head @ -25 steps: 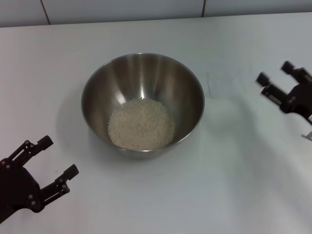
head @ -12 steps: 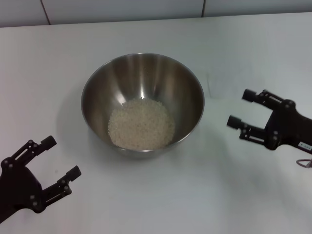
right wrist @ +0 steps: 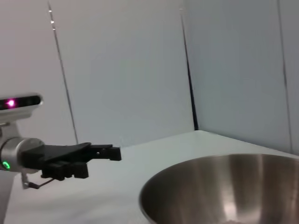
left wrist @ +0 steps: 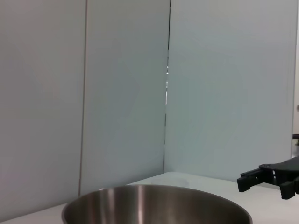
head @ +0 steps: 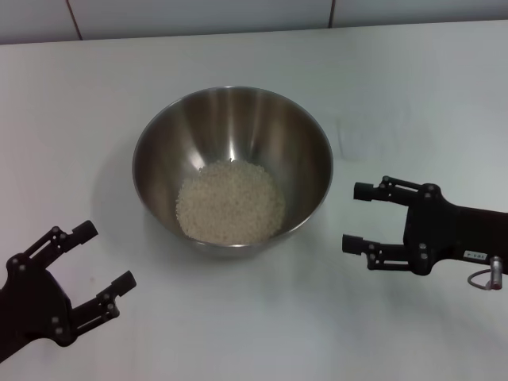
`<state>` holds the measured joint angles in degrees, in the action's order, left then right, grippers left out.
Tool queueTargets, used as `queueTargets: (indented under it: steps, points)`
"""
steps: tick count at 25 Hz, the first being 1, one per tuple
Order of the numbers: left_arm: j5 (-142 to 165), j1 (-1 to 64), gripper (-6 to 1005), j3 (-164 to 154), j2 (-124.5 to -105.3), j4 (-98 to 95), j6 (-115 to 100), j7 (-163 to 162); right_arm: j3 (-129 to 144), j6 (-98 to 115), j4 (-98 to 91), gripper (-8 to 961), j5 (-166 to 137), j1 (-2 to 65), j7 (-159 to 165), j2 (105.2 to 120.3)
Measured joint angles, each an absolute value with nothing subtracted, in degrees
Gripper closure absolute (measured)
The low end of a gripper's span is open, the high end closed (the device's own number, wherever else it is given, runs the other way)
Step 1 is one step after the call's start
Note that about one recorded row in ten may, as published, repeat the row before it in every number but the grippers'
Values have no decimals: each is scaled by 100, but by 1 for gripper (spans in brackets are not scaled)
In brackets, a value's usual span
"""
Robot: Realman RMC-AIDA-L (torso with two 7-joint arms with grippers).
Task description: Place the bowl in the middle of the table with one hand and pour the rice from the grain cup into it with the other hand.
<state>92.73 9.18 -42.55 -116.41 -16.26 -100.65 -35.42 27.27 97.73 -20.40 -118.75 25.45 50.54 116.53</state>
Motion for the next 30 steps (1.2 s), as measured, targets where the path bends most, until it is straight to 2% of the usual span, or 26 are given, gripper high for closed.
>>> queueTargets:
  steps: [30]
  points:
    - [9360,966,157,-4254,-11636,-1626,-10063,-3604,2761,9870,-2188,137,-11910,2506,4992,11689]
